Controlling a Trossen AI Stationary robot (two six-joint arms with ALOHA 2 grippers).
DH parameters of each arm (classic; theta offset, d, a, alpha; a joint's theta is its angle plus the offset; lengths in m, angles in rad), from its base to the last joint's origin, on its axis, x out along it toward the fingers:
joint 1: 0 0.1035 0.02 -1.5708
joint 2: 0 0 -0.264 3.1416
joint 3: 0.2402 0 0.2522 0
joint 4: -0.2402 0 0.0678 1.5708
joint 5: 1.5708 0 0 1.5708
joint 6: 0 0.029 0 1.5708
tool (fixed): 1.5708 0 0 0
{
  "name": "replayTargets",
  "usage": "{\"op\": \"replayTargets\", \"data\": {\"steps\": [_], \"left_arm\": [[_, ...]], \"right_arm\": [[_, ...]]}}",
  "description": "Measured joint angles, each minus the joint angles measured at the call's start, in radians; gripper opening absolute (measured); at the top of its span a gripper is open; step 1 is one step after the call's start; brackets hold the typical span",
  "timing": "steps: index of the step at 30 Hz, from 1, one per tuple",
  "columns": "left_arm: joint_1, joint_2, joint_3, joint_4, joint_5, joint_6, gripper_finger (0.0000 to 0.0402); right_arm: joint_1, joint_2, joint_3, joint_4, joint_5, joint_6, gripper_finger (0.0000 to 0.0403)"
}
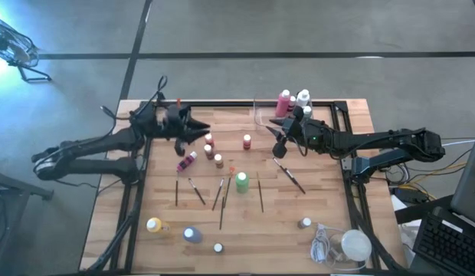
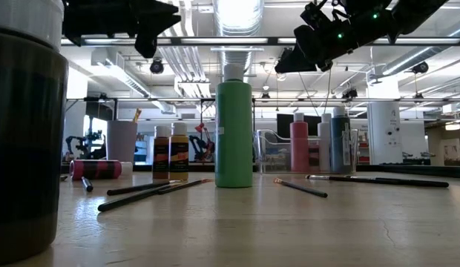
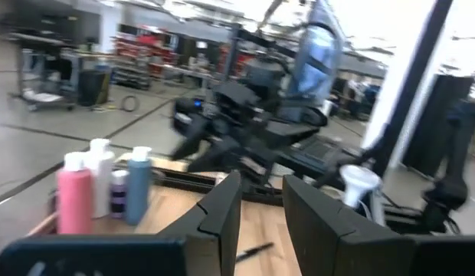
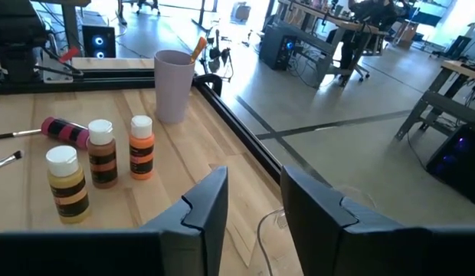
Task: Pick & Place Paint Supplies
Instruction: Put the orange paint bottle into the transparent bin
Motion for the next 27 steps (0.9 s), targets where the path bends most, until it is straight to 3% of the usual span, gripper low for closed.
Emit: {"op": "replayTargets", "data": {"steps": [7, 14, 27], "left_arm": [[-0.06, 0.003, -0.001, -0.092, -0.046, 0.078, 0.0103], [-0.06, 0.047, -0.007, -0.185, -0.214, 0.121, 0.0104], [-0.06, 0.152, -0.008, -0.207, -0.235, 0.181, 0.0103]], "right_arm": [[0.0, 0.0, 0.0, 0.0, 0.0, 0.023, 0.0085], [0.0, 0.0, 0.0, -0.002, 0.0, 0.064, 0.007], [-0.006, 0.056, -0.001, -0.002, -0.004, 0.13, 0.0123]]}}
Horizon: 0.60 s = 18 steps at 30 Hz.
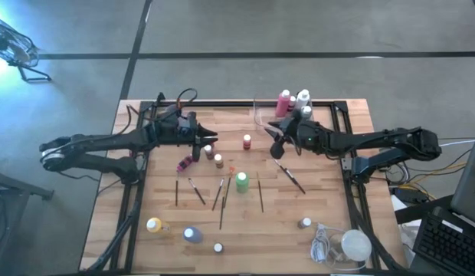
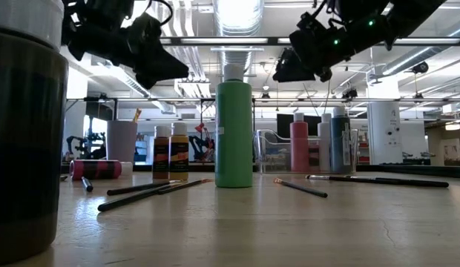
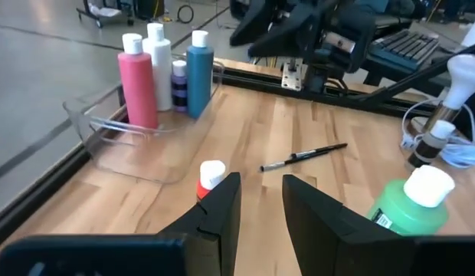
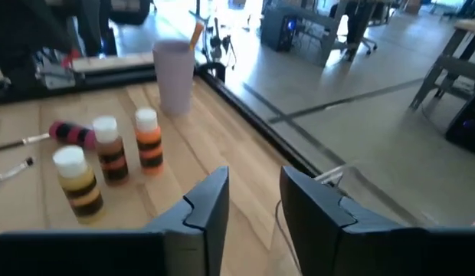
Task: Pick & Place Paint Supplies
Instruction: Put the orange paint bottle into the transparent bin
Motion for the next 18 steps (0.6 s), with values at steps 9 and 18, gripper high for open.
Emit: {"op": "replayTargets", "data": {"steps": [9, 18], "left_arm": [[0.0, -0.061, 0.0, -0.001, -0.074, 0.023, 0.0103], [0.001, -0.129, 0.0, -0.06, -0.075, 0.08, 0.0103]], "right_arm": [[-0.081, 0.13, 0.005, 0.142, -0.244, -0.013, 0.0175], [-0.106, 0.292, 0.243, -0.172, -0.267, -0.081, 0.0198]]}}
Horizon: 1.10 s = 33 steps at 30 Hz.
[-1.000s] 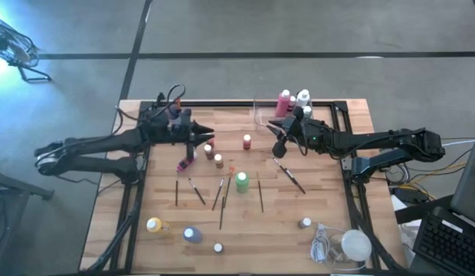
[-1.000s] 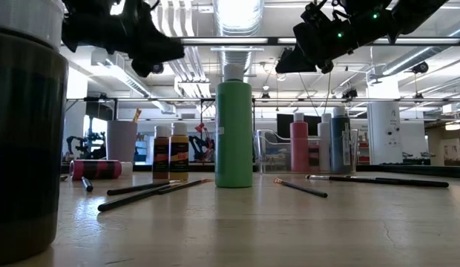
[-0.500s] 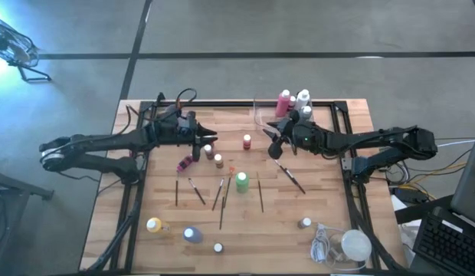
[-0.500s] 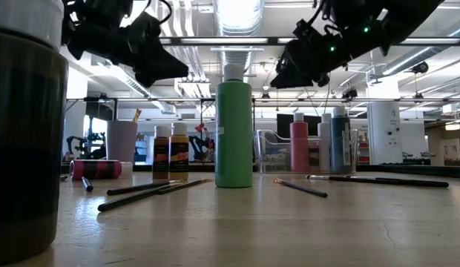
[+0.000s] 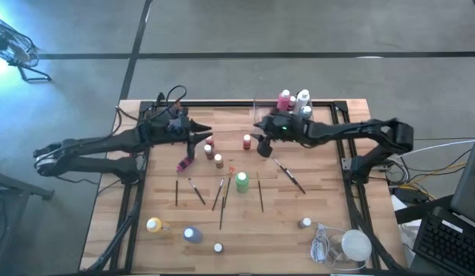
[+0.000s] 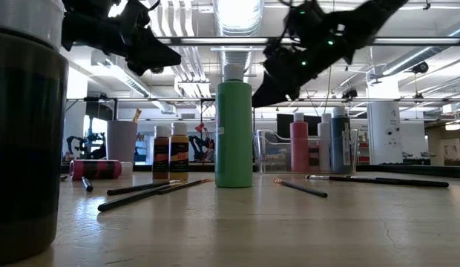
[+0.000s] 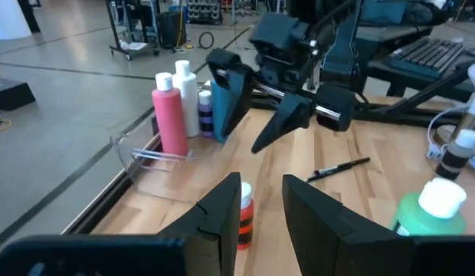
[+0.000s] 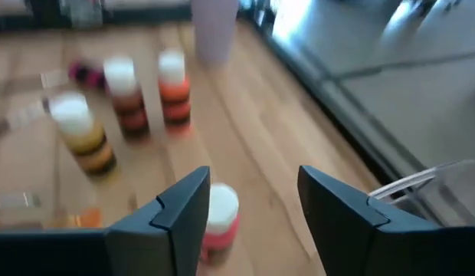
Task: Pick & Place Paint Supplies
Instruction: Put the orange paint bottle into the transparent bin
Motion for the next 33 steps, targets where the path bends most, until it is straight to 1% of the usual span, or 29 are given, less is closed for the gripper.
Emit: {"op": "replayTargets", "data": {"steps": [4, 7, 12, 16, 21, 26, 33], "left_arm": [[0.0, -0.017, 0.0, -0.023, -0.002, 0.014, 0.0103], [0.0, -0.035, 0.0, -0.034, -0.03, 0.026, 0.0103], [0.001, -0.061, 0.0, -0.062, -0.095, 0.046, 0.0103], [0.001, -0.086, 0.0, -0.133, -0.101, 0.046, 0.0103], [0.0, -0.136, 0.0, -0.195, -0.139, 0.073, 0.0103], [0.0, -0.184, 0.0, -0.305, -0.176, 0.094, 0.0103], [0.0, -0.217, 0.0, -0.407, -0.232, 0.095, 0.0103]], "right_arm": [[-0.004, 0.065, 0.188, -0.305, -0.001, -0.04, 0.0207], [-0.005, 0.118, 0.334, -0.504, -0.003, -0.046, 0.0215], [-0.006, 0.236, 0.572, -0.728, -0.096, -0.063, 0.0231], [-0.007, 0.352, 0.765, -0.93, -0.103, -0.095, 0.0242], [-0.006, 0.494, 0.977, -1.122, -0.099, -0.12, 0.0246], [-0.006, 0.623, 1.165, -1.276, -0.097, -0.132, 0.0231], [-0.006, 0.768, 1.358, -1.451, -0.096, -0.137, 0.0216]]}}
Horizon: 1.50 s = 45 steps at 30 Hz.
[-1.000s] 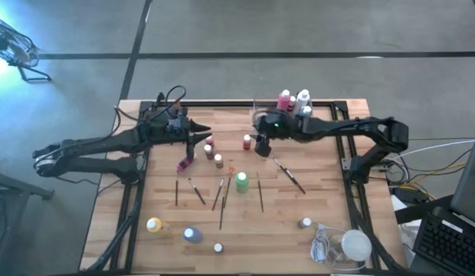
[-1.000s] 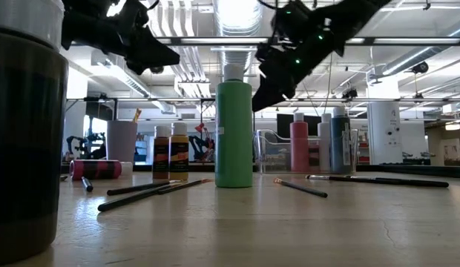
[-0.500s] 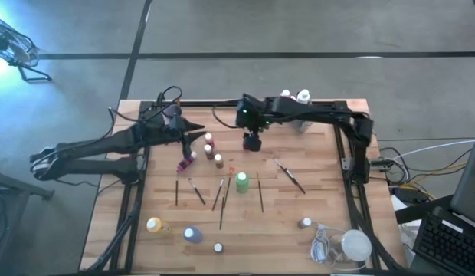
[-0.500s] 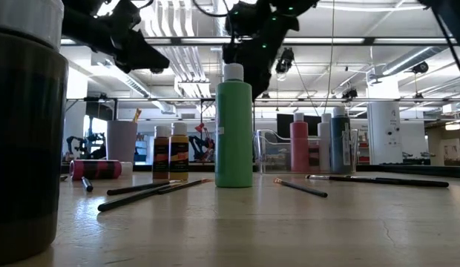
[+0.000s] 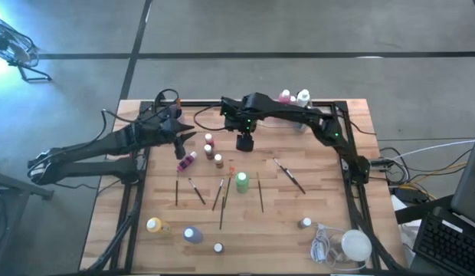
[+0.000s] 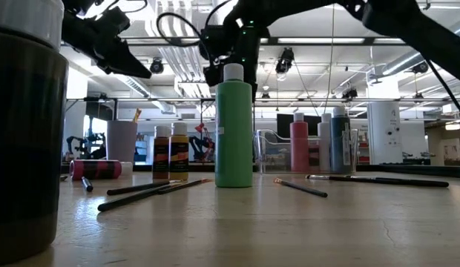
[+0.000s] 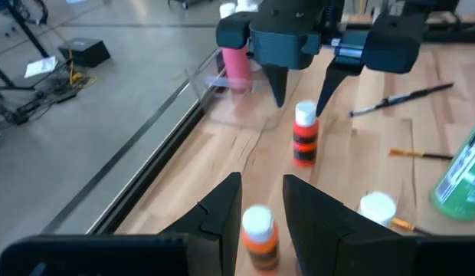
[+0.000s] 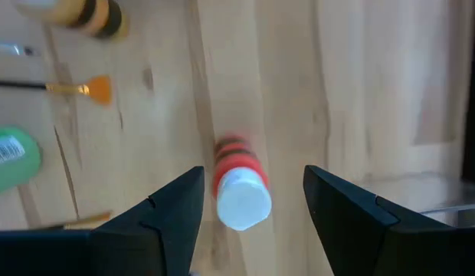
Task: Pick & Place Paint Supplies
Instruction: Put the orange paint bottle into the transparent bin
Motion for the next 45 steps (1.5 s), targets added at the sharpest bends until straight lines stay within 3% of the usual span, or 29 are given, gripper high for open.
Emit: {"op": "replayTargets", "data": {"steps": [6, 29, 45], "left_arm": [[0.0, -0.001, 0.0, -0.042, -0.006, -0.002, 0.0103], [0.0, 0.0, 0.0, -0.05, -0.006, -0.006, 0.0103], [0.0, 0.0, 0.0, -0.05, -0.005, -0.006, 0.0103]], "right_arm": [[-0.001, 0.054, 0.076, -0.054, 0.002, 0.0, 0.0221], [-0.028, 0.051, 0.039, -0.068, -0.005, 0.043, 0.0261], [-0.025, 0.05, -0.027, -0.078, -0.013, 0.046, 0.022]]}}
